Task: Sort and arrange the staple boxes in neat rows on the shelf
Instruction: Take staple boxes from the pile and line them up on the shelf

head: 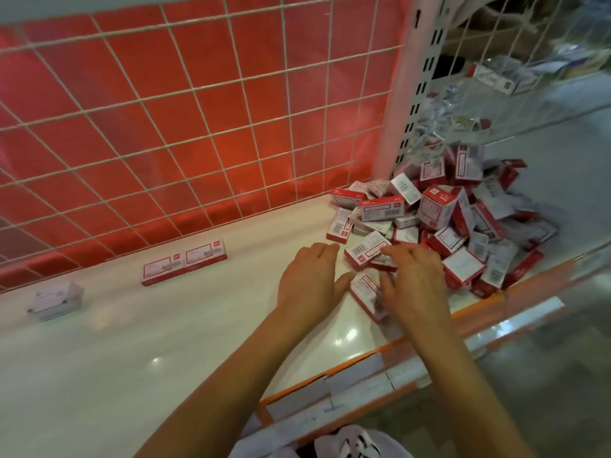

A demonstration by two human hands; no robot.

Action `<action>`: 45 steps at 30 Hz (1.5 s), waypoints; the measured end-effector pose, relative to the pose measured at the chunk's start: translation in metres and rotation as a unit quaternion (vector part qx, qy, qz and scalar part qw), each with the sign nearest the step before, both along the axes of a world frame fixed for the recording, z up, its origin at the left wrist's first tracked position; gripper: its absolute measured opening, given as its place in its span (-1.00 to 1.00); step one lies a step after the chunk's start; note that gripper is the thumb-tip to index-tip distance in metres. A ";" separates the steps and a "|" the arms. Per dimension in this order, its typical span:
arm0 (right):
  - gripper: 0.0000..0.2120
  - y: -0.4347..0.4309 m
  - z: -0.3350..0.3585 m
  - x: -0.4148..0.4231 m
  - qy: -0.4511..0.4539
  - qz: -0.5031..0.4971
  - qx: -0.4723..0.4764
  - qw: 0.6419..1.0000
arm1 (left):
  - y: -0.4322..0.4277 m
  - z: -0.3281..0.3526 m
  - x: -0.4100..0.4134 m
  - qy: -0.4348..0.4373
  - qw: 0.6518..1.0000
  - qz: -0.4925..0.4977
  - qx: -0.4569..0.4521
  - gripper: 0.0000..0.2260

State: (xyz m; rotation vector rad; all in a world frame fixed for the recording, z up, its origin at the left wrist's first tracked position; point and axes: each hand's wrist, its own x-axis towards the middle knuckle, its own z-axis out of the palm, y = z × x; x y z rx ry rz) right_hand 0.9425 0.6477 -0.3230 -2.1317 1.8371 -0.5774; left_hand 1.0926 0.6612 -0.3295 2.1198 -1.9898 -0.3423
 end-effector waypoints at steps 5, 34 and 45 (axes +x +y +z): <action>-0.60 -0.002 -0.003 -0.023 0.074 0.003 0.015 0.997 | -0.018 -0.004 -0.020 0.030 0.999 0.012 0.016 -0.48; -0.45 0.007 0.020 0.055 -0.286 0.149 0.169 0.932 | 0.071 0.012 0.090 0.421 0.887 0.189 -0.003 -0.65; -0.66 0.032 0.012 0.103 -0.426 0.177 0.303 0.834 | 0.112 0.012 0.128 0.510 0.840 0.182 0.027 -0.61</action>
